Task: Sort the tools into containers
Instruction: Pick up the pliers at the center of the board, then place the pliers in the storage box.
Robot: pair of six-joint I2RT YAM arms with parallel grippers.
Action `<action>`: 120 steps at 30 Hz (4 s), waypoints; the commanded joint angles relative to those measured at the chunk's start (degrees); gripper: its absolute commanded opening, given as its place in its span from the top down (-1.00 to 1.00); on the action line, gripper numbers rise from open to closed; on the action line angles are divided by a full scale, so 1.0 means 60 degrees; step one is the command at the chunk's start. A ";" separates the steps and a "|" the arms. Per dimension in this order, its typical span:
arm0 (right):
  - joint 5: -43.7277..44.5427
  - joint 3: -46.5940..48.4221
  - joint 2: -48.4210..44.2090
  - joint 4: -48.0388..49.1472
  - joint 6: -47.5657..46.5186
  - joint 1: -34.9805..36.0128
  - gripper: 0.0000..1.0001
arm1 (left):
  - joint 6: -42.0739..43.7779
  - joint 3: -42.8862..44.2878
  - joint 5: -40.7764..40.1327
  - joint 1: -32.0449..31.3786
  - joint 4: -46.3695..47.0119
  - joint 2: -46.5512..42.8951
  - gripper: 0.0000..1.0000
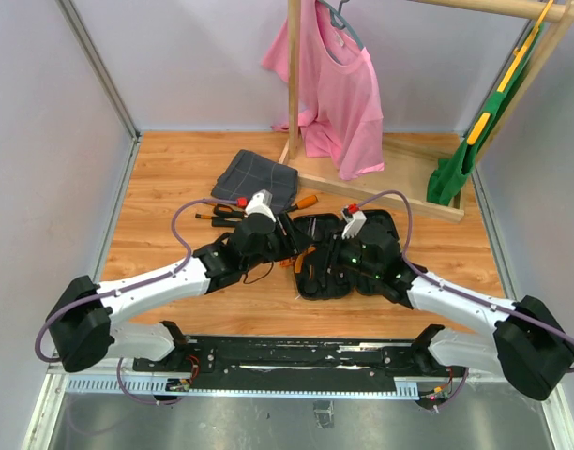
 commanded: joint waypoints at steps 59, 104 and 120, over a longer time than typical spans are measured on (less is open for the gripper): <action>-0.2597 0.2642 0.3540 -0.3060 -0.2059 -0.2147 0.88 | 0.0319 -0.1806 -0.2033 -0.0081 -0.1946 -0.2710 -0.22; -0.0627 0.2125 0.3691 -0.2507 -0.2560 -0.1147 0.33 | 0.0319 -0.1836 -0.1907 -0.0081 -0.1740 -0.2438 -0.22; -0.0570 0.2596 0.3940 -0.3313 -0.3055 -0.1126 0.65 | 0.0245 -0.1996 -0.2000 -0.0081 -0.1823 -0.2577 -0.22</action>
